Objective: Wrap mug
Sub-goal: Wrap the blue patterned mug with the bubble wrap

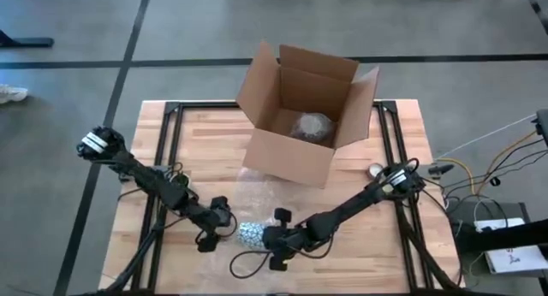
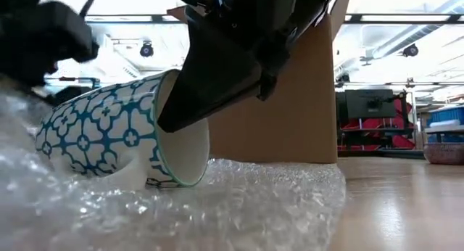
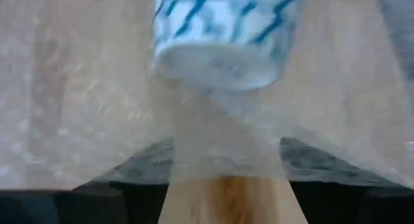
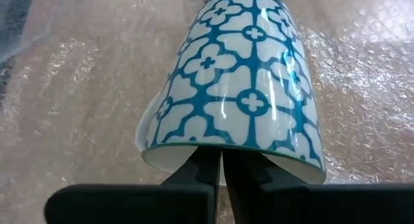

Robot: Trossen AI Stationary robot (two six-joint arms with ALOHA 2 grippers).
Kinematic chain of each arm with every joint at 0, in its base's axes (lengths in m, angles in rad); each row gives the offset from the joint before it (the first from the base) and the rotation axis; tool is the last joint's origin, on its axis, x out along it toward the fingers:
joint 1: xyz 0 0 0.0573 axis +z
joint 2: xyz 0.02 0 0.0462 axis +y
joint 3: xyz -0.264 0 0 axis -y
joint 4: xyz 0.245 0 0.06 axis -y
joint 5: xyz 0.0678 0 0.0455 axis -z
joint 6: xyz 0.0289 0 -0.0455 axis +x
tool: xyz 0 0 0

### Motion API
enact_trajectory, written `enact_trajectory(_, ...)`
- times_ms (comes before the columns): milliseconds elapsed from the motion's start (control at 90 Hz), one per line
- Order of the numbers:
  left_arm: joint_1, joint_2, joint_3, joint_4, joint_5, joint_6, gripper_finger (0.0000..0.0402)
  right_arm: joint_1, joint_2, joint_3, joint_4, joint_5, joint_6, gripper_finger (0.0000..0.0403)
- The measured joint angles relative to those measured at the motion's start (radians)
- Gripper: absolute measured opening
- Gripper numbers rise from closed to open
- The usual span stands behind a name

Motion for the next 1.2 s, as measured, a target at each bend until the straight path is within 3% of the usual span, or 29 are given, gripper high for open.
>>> enact_trajectory(378,0.002,0.011,0.109,-0.056,-0.09,0.082,0.0277,0.0,0.0,0.0,0.0,-0.005,-0.001,0.0002)
enact_trajectory(822,0.002,0.186,0.272,-0.065,-0.087,0.148,0.0273,0.001,0.0,0.0,-0.004,-0.01,-0.003,0.0002)
enact_trajectory(1200,0.001,0.257,0.359,-0.1,-0.1,0.037,0.0272,0.002,0.004,-0.001,-0.001,0.017,0.049,0.0002)
